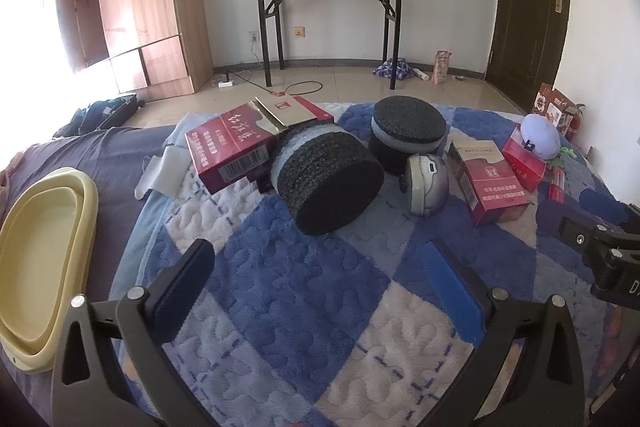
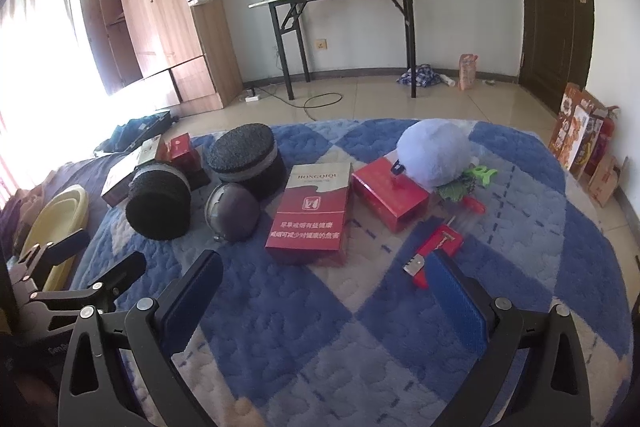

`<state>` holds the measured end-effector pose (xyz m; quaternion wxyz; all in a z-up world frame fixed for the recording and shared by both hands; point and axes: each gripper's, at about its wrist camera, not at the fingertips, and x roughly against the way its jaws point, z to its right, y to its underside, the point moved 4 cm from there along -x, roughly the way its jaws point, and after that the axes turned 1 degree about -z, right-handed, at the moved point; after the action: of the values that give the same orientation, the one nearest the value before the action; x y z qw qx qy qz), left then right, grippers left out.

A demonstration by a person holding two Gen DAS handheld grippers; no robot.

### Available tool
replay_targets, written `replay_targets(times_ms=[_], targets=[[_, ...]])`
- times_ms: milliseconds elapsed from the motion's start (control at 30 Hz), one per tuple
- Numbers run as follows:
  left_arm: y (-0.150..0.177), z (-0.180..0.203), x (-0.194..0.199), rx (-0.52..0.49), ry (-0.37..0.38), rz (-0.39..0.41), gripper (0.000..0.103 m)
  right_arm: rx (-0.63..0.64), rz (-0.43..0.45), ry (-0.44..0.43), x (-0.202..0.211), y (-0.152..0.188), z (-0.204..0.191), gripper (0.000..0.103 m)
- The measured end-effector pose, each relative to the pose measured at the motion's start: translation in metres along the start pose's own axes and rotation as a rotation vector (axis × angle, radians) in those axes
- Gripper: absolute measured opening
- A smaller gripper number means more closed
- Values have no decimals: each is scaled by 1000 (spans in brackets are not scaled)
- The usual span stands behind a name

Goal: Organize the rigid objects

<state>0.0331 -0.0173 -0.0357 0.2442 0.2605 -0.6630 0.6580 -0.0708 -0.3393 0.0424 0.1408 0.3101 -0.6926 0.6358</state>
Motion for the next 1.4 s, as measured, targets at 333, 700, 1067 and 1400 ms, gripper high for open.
replay_targets(times_ms=[333, 700, 1067, 1400], targets=[[0, 0, 1, 6, 1, 1, 103, 7, -2, 20, -2, 0, 1, 103], [-5, -17, 7, 48, -23, 14, 103, 12, 15, 25, 2, -1, 1, 103], [-7, -39, 10, 130, 59, -2, 103, -8, 20, 31, -1, -1, 6, 103], [-5, -24, 5, 147, 72, -31, 103, -64, 50, 93, 7, -5, 40, 103]])
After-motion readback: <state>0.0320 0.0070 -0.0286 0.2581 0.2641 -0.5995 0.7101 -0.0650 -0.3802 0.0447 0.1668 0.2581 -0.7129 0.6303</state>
